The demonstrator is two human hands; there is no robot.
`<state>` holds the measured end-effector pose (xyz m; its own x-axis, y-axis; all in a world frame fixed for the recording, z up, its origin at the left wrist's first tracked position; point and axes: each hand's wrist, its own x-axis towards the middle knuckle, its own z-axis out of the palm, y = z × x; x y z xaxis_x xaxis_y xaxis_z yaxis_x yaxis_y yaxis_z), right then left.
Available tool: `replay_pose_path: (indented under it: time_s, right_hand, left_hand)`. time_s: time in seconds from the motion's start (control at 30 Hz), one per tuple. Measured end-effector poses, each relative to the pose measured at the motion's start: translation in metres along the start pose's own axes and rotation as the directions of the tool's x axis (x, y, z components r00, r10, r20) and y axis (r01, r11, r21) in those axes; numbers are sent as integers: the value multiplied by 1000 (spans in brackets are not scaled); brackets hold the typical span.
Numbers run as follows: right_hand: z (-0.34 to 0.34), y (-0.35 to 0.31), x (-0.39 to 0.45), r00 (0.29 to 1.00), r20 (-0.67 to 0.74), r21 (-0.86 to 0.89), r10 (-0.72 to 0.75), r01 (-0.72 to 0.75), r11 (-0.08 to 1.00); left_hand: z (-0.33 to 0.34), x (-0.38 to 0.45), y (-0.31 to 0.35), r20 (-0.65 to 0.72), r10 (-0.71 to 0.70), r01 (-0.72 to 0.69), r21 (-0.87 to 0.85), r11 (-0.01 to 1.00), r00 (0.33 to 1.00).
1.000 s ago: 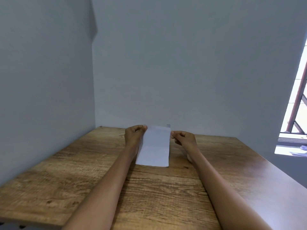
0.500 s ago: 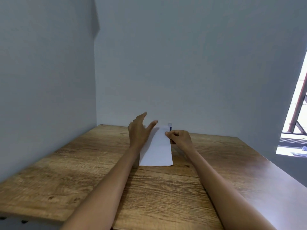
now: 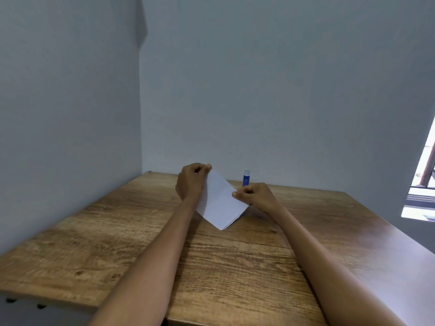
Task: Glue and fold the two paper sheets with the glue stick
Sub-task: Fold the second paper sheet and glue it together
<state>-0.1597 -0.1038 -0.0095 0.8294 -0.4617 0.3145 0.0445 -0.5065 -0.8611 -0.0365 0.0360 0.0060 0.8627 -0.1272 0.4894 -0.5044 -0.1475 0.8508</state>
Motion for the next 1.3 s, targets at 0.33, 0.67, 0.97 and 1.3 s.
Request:
replay_pose_path:
  time_s: [0.33,0.67,0.97,1.3]
  right_hand:
    - [-11,7,0,991,-93,226,92,-69,972]
    - [-2,4,0,995,-102,90,-12,21,996]
    - [-1,5,3,995,-70,34,67,-65,997]
    - [-2,2,1,998,-48,86,37,-33,996]
  left_hand:
    - [0,-3,-7,-73,-212,197,-174,965,975]
    - [23,-14,-2,452,508,-661,300,687,733]
    - [20,-9,-5,405,372,-467,165,869,835]
    - [22,-7,-9,384,294,-360,112,926,875]
